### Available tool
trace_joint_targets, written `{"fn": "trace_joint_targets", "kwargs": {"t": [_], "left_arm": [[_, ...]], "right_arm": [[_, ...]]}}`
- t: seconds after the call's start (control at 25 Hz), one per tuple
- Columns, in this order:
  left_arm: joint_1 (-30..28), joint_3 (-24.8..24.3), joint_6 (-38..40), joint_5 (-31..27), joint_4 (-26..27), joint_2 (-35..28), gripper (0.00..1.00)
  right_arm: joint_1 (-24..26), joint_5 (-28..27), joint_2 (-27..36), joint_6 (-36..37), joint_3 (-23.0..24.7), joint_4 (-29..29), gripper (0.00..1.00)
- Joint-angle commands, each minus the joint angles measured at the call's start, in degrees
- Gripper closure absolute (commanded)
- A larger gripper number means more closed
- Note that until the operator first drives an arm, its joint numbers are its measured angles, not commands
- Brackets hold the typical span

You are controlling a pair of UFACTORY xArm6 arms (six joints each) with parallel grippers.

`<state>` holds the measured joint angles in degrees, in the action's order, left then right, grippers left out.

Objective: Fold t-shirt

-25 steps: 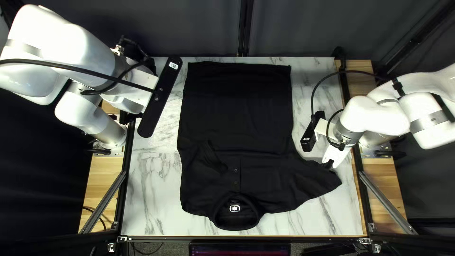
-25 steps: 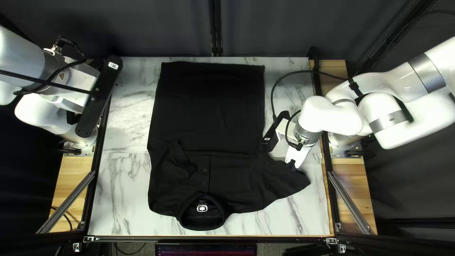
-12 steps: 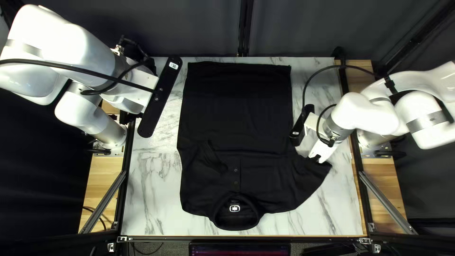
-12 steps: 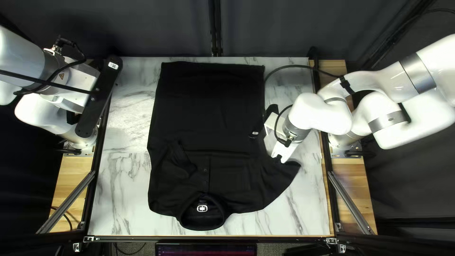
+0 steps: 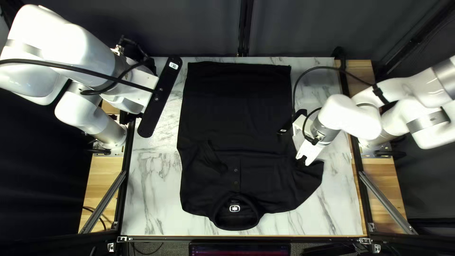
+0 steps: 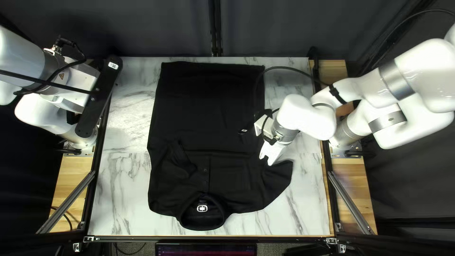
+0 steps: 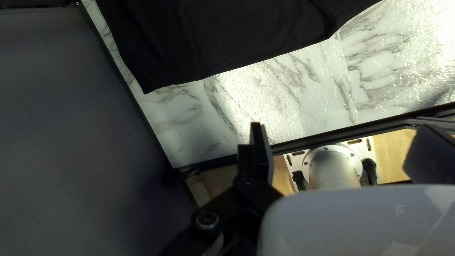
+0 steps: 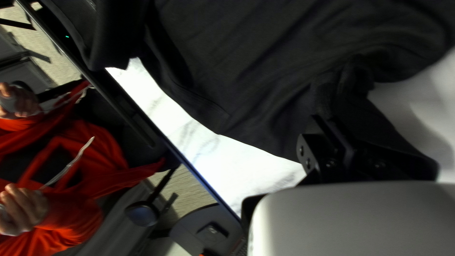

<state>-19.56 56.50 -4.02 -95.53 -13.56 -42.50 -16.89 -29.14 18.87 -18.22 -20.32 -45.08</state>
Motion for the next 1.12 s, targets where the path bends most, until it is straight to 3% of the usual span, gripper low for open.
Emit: {"fn": "trace_joint_targets", "kwargs": {"t": [0.04,0.44,0.64,0.88,1.12], "left_arm": [[0.0,0.0,0.0,0.0,0.0,0.0,0.00],[0.0,0.0,0.0,0.0,0.0,0.0,0.00],[0.0,0.0,0.0,0.0,0.0,0.0,0.00],[0.0,0.0,0.0,0.0,0.0,0.0,0.00],[0.0,0.0,0.0,0.0,0.0,0.0,0.00]], "right_arm": [[0.0,0.0,0.0,0.0,0.0,0.0,1.00],[-1.9,-0.6,-1.3,-7.4,-4.4,2.3,1.00],[0.1,-1.3,-1.4,-5.6,-4.2,-1.8,1.00],[4.5,-2.5,-6.8,-0.7,-7.8,-7.9,1.00],[5.9,-1.2,-8.7,-2.1,-8.5,-8.6,1.00]]}}
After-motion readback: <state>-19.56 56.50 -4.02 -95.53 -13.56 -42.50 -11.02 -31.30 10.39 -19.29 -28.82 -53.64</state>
